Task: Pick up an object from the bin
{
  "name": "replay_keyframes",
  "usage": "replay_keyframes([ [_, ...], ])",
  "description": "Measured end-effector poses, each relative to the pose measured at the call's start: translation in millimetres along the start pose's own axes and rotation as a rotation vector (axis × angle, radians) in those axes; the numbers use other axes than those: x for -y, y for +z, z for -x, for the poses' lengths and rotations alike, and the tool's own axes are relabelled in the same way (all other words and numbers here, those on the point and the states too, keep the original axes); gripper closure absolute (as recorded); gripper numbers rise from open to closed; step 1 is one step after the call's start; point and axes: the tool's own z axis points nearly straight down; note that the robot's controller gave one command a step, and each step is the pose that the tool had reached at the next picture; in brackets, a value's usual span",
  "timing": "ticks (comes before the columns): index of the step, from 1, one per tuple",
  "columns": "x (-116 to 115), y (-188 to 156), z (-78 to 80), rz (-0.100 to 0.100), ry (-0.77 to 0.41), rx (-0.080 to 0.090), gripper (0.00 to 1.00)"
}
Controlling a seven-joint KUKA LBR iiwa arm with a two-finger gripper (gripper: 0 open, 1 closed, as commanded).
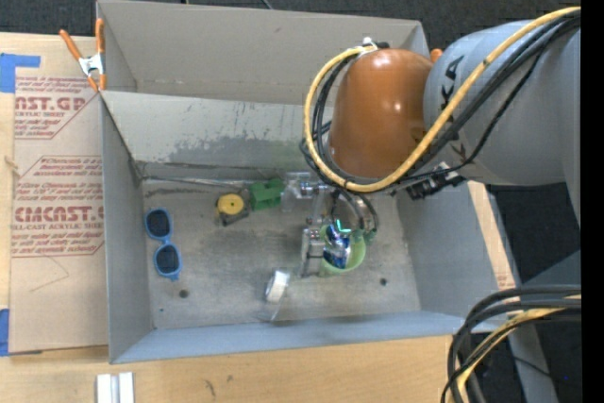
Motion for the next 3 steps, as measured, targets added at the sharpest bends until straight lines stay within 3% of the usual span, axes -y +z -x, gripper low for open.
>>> replay_keyframes([
  [1,-22.6,108.6,-38.8,-0.001,-0.316,0.020,0.00],
  [2,-26.0,78.8,-37.9,-0.002,-0.571,0.009,0.00],
  [3,-25.9,79.6,-43.1,-0.002,-0.761,0.006,0.00],
])
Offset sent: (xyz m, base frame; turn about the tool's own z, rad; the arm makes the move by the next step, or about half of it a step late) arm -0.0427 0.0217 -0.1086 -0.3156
